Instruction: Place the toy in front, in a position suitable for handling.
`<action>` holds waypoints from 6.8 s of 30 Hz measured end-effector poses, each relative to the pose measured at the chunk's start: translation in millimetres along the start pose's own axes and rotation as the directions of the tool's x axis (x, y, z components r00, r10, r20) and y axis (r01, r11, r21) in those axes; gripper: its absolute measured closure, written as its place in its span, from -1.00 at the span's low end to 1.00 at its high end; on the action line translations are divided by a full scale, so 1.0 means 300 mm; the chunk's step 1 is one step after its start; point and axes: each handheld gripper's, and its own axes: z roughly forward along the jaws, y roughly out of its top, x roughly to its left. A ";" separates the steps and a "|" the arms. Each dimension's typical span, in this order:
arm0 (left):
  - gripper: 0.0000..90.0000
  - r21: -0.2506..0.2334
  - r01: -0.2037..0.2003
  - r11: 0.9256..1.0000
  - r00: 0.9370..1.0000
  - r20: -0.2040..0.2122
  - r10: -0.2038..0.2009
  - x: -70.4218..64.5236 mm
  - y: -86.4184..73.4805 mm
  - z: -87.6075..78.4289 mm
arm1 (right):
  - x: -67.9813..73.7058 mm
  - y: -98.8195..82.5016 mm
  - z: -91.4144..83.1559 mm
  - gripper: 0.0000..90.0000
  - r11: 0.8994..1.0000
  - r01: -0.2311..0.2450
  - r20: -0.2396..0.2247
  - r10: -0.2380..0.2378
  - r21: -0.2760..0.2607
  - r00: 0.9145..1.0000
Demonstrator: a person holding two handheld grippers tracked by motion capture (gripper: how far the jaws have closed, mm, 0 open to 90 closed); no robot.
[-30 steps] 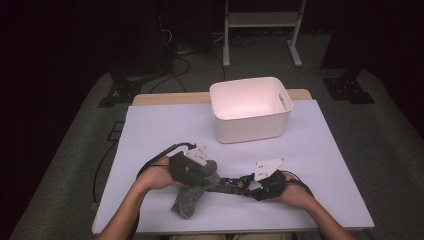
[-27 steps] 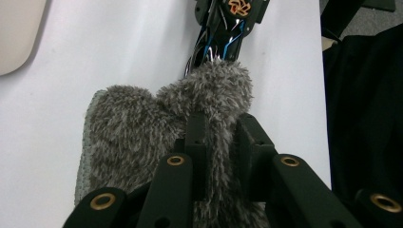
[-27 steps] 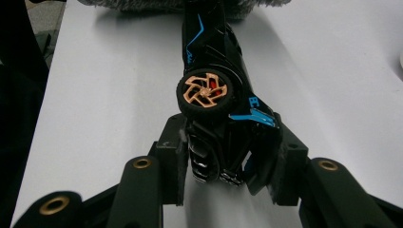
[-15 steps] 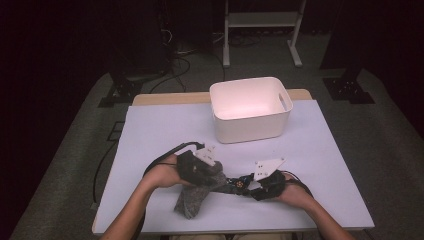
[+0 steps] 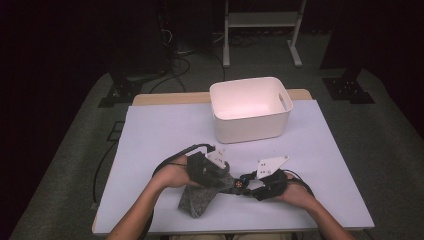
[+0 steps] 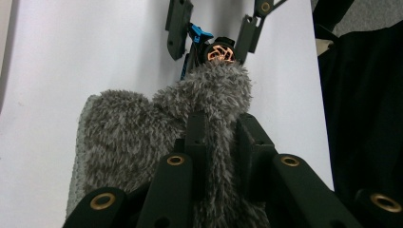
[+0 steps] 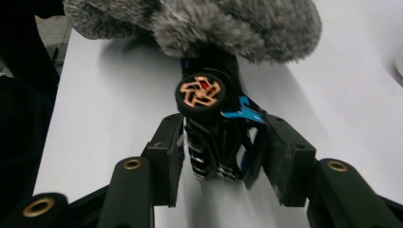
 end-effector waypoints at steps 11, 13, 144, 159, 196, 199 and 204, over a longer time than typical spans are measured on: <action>0.71 0.027 -0.028 0.999 0.999 -0.018 0.029 -0.004 0.038 0.004 | 0.001 -0.011 -0.007 0.27 1.000 0.004 0.007 -0.004 0.024 1.000; 0.71 0.027 -0.039 0.999 0.999 -0.016 0.040 -0.006 0.064 0.010 | 0.002 -0.011 -0.006 0.27 1.000 0.005 0.007 -0.005 0.022 1.000; 0.71 -0.205 0.150 0.967 0.989 0.017 -0.149 0.054 -0.164 -0.140 | -0.039 0.225 0.101 0.24 0.983 0.063 -0.054 -0.055 0.174 0.997; 0.70 -0.175 0.136 0.975 0.991 0.018 -0.135 0.051 -0.134 -0.118 | -0.026 0.134 -0.030 0.24 0.995 0.023 0.001 -0.023 0.102 1.000; 0.71 -0.215 0.054 0.975 0.999 0.007 -0.054 0.006 -0.053 -0.203 | 0.011 0.188 0.017 0.23 0.999 0.046 -0.009 -0.046 -0.025 0.999; 0.71 -0.206 0.050 0.977 0.999 0.003 -0.050 0.008 -0.045 -0.203 | 0.012 0.174 0.002 0.20 0.999 0.039 0.006 -0.039 -0.034 0.999; 0.70 -0.205 0.049 0.977 0.999 0.006 -0.048 0.013 -0.039 -0.202 | 0.016 0.136 -0.027 0.27 0.998 0.012 0.019 -0.010 -0.067 1.000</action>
